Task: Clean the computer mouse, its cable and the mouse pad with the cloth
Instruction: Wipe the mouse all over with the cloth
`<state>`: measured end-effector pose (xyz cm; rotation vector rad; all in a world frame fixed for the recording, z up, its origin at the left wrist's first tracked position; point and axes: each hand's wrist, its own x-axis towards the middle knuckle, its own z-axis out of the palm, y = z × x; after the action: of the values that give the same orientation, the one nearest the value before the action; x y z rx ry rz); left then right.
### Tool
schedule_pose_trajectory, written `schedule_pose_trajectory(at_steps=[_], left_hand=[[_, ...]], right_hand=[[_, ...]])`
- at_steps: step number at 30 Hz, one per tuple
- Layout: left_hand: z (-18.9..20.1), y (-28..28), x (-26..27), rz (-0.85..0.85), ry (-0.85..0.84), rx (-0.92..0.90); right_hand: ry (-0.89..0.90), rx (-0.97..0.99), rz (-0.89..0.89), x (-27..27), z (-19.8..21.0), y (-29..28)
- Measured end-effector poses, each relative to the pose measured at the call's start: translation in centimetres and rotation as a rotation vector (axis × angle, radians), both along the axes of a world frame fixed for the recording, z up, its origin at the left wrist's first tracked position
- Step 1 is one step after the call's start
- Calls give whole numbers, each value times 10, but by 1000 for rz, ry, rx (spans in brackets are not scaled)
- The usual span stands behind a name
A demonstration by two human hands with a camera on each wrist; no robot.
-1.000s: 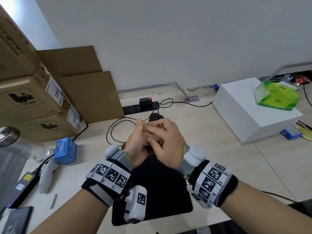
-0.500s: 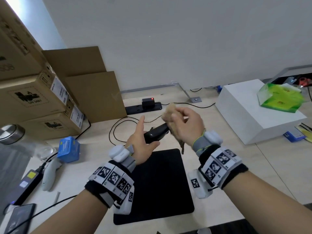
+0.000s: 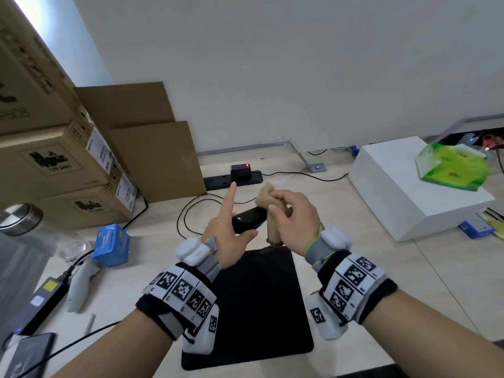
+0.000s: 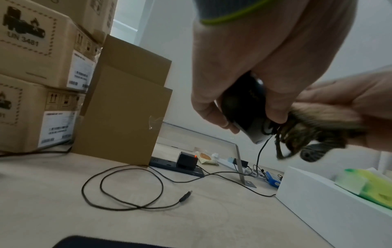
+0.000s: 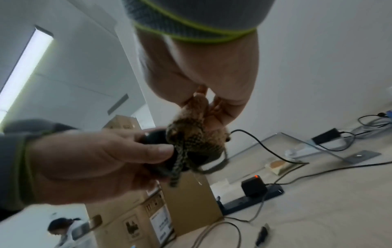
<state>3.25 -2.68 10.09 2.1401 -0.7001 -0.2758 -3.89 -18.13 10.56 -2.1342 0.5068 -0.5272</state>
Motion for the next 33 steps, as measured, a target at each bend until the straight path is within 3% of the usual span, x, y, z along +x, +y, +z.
schedule_pose_trajectory(at_steps=[3, 5, 8, 10, 14, 22, 26, 33], left_hand=[[0, -1, 9, 51, 140, -89], [0, -3, 15, 143, 275, -205], [12, -6, 19, 229, 661, -417], [22, -7, 18, 220, 866, -558], [29, -9, 11, 99, 1047, -620], [28, -19, 11, 138, 1032, -641], [34, -17, 7, 163, 1100, -581], [29, -23, 0, 10, 810, -388]], right_hand=[[-86, 16, 79, 2, 2, 3], [-89, 86, -25, 5, -2, -7], [-114, 259, -176, 7, -4, -22], [-158, 335, -208, 11, -4, -26], [-201, 441, -202, 20, 9, -16], [-175, 216, 53, 4, 17, 26], [-219, 340, -174, 6, 17, 5], [-245, 400, -48, 7, 24, 16]])
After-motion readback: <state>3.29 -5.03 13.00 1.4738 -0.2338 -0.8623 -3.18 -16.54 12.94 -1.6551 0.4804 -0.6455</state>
